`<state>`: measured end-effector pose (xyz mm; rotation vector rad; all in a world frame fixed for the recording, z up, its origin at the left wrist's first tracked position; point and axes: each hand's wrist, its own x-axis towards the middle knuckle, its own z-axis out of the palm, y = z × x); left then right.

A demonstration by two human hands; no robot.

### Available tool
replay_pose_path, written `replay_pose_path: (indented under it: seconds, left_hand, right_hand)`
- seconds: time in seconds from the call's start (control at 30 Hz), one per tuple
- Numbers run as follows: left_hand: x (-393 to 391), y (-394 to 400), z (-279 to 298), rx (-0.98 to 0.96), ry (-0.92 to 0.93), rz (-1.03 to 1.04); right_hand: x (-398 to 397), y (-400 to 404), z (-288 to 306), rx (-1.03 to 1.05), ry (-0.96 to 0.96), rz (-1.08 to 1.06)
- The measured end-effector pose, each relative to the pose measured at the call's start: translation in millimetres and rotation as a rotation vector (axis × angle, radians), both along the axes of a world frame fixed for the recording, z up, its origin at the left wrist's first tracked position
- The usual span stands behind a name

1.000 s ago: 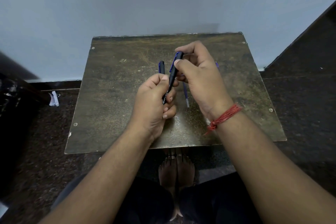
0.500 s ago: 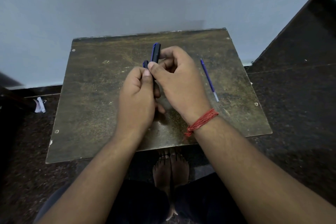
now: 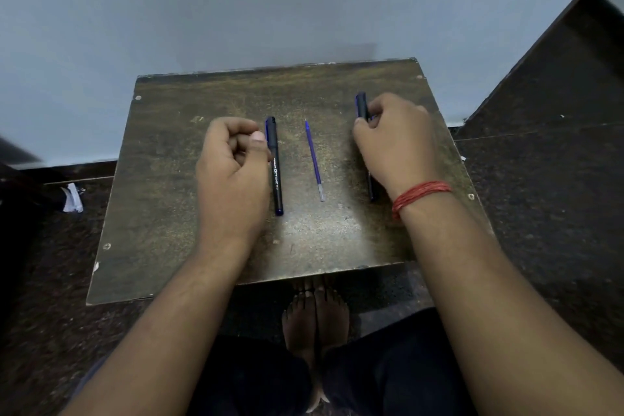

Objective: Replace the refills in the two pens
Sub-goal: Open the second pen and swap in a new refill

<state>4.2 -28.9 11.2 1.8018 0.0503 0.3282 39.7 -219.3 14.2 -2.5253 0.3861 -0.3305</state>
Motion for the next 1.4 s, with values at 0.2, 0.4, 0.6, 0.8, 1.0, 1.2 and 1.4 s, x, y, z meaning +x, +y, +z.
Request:
replay_pose_path:
  seconds: [0.2,0.4,0.6,0.8,1.0,1.2,1.4]
  left_hand:
    - [3,5,-1,0.023,-0.011,0.045]
    - [5,7,-6,0.039,0.019,0.046]
    - [8,9,-13,0.366,0.030,-0.006]
    - [5,5,-15,0.646,0.086,0.016]
    - [6,5,-20,0.768,0.097,0.006]
    - [6,2,-22,0.762,0.102,0.009]
    - [6,2,-20,0.758,0.099,0.026]
  right_hand:
    - [-1,8,-5,-0.210,0.041,0.019]
    - [-3,7,4,-0.198,-0.005,0.018]
    - [-4,2,13,-0.013,-0.198,-0.050]
    - [-6,19,7,0.023,-0.202,0.078]
    - [-6,25,6,0.035,-0.195,0.128]
    - [-8,31,8,0.057,-0.173,0.167]
    - [-9,34,9,0.090,-0.168,0.201]
